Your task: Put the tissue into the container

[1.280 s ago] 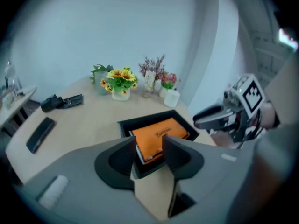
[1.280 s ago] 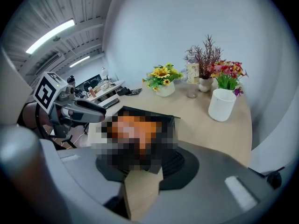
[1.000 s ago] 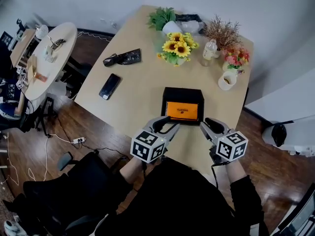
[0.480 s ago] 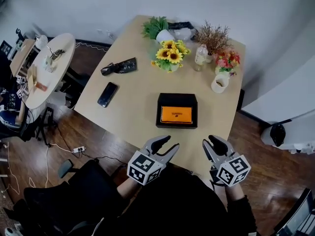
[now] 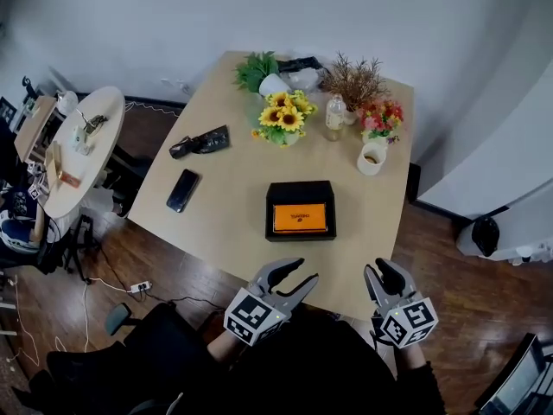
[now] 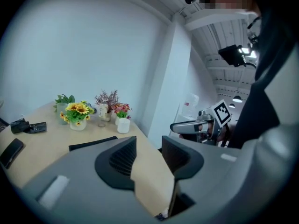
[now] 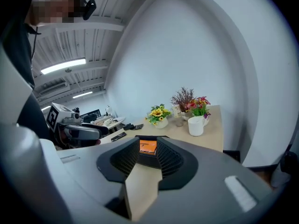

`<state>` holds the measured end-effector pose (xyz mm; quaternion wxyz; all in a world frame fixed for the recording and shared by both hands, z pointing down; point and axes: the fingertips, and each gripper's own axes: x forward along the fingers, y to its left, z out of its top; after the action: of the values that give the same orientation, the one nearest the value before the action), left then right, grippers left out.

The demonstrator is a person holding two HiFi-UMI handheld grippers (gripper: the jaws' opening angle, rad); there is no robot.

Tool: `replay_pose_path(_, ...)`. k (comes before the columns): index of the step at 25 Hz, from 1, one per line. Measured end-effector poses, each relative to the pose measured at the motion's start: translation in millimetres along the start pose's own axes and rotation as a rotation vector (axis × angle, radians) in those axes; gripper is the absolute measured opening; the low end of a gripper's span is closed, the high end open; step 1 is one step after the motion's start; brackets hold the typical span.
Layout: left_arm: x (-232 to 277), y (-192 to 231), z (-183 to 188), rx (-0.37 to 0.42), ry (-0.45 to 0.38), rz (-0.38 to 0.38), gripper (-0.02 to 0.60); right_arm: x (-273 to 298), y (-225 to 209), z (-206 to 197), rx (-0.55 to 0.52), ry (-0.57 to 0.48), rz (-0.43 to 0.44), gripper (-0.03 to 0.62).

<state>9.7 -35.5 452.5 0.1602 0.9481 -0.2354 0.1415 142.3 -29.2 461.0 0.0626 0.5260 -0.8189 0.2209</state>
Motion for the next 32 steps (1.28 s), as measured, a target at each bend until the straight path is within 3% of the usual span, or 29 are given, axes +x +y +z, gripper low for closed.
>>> replay_pose_path(8,8.0,-11.3,-2.7,0.091,0.006,-0.033,0.153,-3.2,8.1,4.8,-0.052,-0.026,-0.012,0.114)
replay_pose_path(15,11.9,-8.2,-1.1,0.030,-0.010,-0.036,0.152,-7.5,7.9,11.2,-0.065,-0.041,-0.018,0.112)
replay_pose_path(20,11.2,5.0,0.0,-0.117,-0.033,-0.001,0.150,-7.1,11.2,15.7,-0.089,-0.050,-0.009,0.098)
replay_pose_path(32,10.7,2.9,-10.4,-0.099,-0.005,0.011,0.150,-3.1,12.2,11.9,-0.087,-0.033,0.005,0.098)
